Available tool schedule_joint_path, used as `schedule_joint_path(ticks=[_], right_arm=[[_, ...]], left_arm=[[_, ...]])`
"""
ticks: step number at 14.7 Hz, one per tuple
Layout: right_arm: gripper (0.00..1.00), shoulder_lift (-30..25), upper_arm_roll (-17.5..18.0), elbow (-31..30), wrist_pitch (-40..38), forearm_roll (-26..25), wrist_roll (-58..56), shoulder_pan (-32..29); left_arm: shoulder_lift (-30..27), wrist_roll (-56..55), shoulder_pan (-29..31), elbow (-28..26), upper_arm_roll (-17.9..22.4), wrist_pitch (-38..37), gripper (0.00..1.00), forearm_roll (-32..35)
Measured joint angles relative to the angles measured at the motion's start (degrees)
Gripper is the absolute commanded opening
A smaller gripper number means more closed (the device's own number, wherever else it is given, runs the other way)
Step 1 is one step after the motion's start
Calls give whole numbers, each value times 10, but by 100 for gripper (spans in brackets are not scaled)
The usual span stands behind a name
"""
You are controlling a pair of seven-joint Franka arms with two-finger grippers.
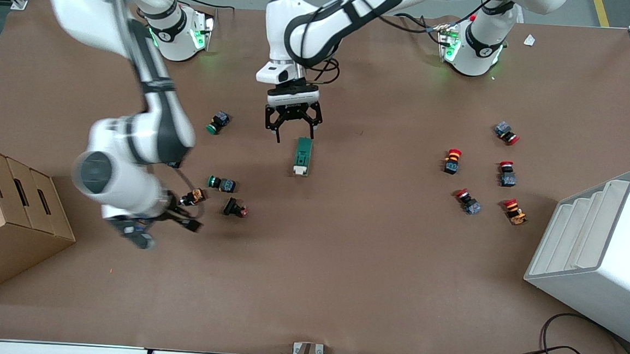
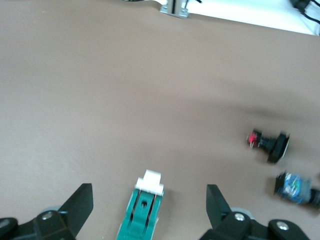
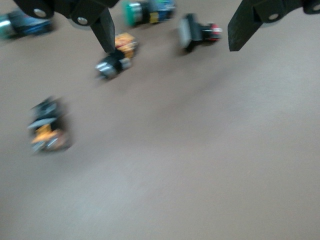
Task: Close load switch with both arms
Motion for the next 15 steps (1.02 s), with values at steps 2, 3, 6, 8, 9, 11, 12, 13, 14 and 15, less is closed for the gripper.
schedule_joint_path(ticks=[2,3,6,8,9,11,12,13,14,15], right_arm=[[100,-30,-1,1,-47,-7,-113,-51],[100,-44,-1,2,-69,-19,-160,-74],[100,-86,1,11,-136,-73,-262,-126],[100,-115,1,15,-168,-96,-283,-140],[100,-128,2,16,-181,-101,-287,-144],[100,-150,13,16,-202,-103,-294,-156],[100,-160,20,16,-211,-104,-296,-163],[100,-169,25,16,-220,-104,-297,-171],[100,-178,30,17,-229,-104,-298,-178],[100,-186,33,17,-238,-104,-301,-184]], left_arm=[[-32,58,37,20,0,0,100,-70],[-49,83,58,24,0,-2,100,-102],[-100,181,123,51,1,-25,100,-204],[-121,294,167,99,2,-75,100,-268],[-126,353,188,123,1,-104,100,-293],[-132,451,234,157,1,-135,100,-331],[-136,492,259,166,2,-140,100,-352],[-141,531,285,172,2,-143,100,-378],[-150,575,312,175,3,-144,100,-410],[-165,622,334,177,11,-154,100,-443]])
